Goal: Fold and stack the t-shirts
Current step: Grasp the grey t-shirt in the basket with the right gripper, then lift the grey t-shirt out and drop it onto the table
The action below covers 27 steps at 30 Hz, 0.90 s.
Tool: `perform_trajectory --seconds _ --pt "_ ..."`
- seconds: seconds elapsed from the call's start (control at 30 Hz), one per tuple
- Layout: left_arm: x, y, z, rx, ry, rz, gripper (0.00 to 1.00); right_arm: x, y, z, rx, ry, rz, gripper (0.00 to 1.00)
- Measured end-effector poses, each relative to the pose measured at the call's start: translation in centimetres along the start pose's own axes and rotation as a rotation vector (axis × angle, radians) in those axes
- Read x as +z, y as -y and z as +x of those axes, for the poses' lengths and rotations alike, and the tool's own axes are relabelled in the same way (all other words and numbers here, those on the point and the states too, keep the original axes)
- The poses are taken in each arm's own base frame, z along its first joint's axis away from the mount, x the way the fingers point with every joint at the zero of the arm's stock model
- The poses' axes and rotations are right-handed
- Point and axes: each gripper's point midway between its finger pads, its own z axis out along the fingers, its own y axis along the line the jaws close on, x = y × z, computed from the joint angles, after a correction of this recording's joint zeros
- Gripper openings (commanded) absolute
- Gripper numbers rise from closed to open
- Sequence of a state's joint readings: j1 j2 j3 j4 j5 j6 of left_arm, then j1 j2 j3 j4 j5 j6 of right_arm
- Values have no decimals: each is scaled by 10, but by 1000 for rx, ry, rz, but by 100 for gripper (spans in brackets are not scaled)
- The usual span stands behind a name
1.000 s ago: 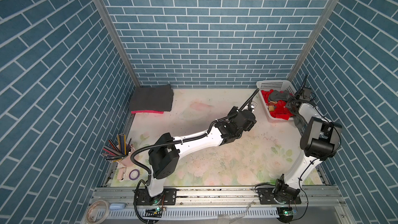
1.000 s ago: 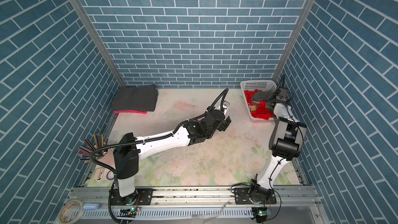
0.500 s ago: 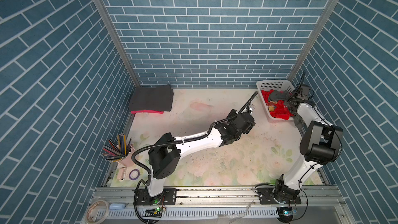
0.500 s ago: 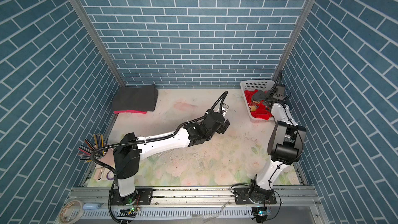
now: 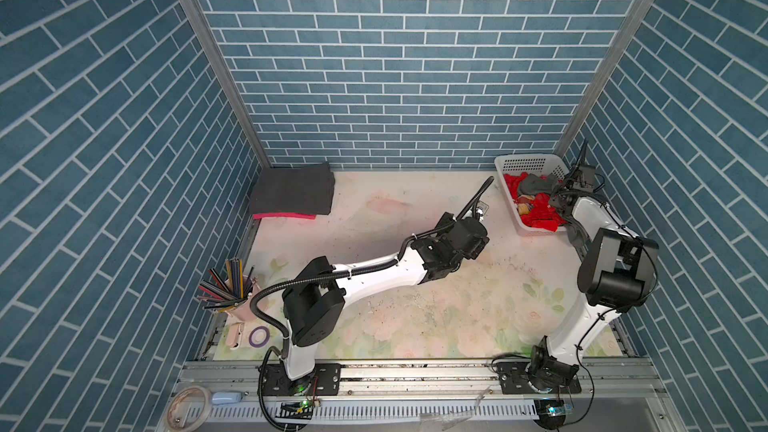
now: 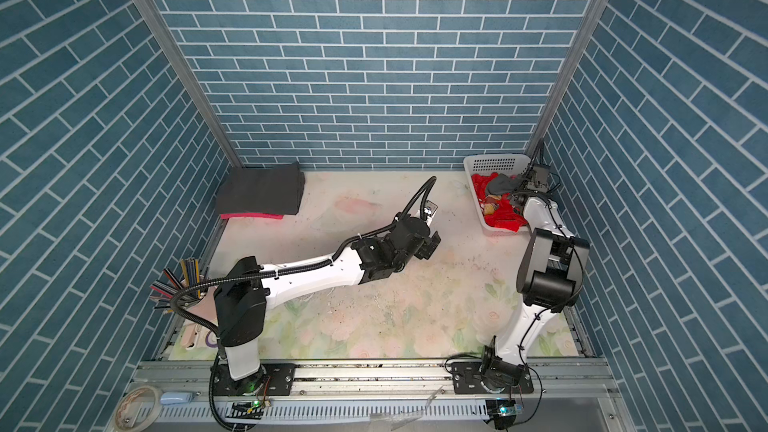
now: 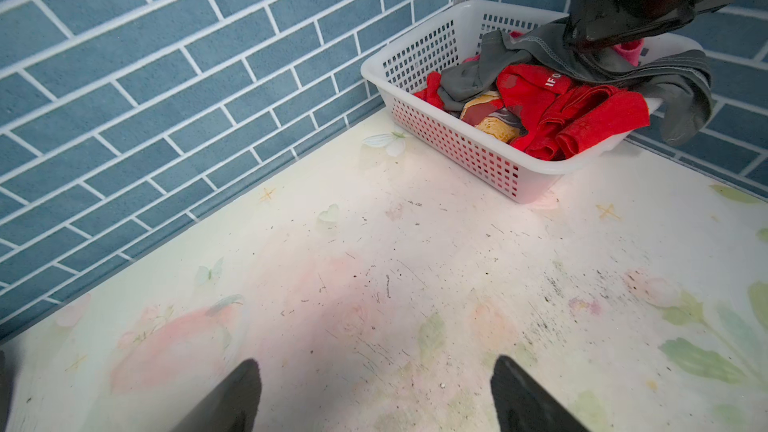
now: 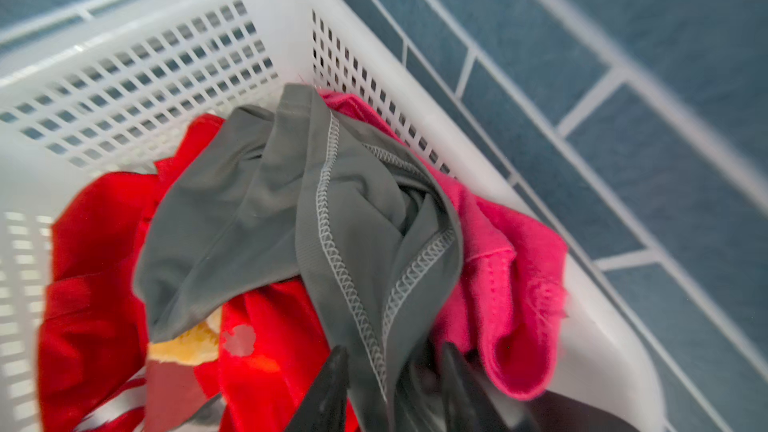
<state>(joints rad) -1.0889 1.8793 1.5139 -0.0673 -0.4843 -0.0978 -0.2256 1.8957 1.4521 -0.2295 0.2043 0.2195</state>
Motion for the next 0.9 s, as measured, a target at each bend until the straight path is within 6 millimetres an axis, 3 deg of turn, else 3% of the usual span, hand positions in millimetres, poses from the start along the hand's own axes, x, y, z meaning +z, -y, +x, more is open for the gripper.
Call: perform_trajectory --seconds 0.03,0.13,0.17,0.37,0.5,0.6,0.7,0.73,0.8,0.9 --pt "0 0 0 -1 0 1 88 5 0 4 -4 -13 3 35" --pt "0 0 0 -2 -1 5 88 12 1 15 -17 -47 10 4" --pt "1 0 0 -2 -1 5 88 13 1 17 -17 -54 12 0" --pt "3 -5 0 -16 -4 0 88 1 -2 9 -21 -39 3 0" --pt "4 -23 0 -72 -23 -6 88 -44 -23 -23 -35 50 -54 0" --pt "0 -58 -5 -173 -22 -8 88 -111 -62 -67 -56 203 -168 0" --pt "-15 -115 -13 -309 6 -35 88 -204 -118 -110 -93 386 -343 0" --pt "-22 -134 -15 -354 23 -51 88 -248 -143 -123 -112 463 -435 0" --pt "-38 -166 -17 -429 56 -84 88 -323 -183 -134 -149 576 -598 0" --pt "-66 -199 -14 -521 110 -113 88 -438 -227 -126 -214 720 -861 0"
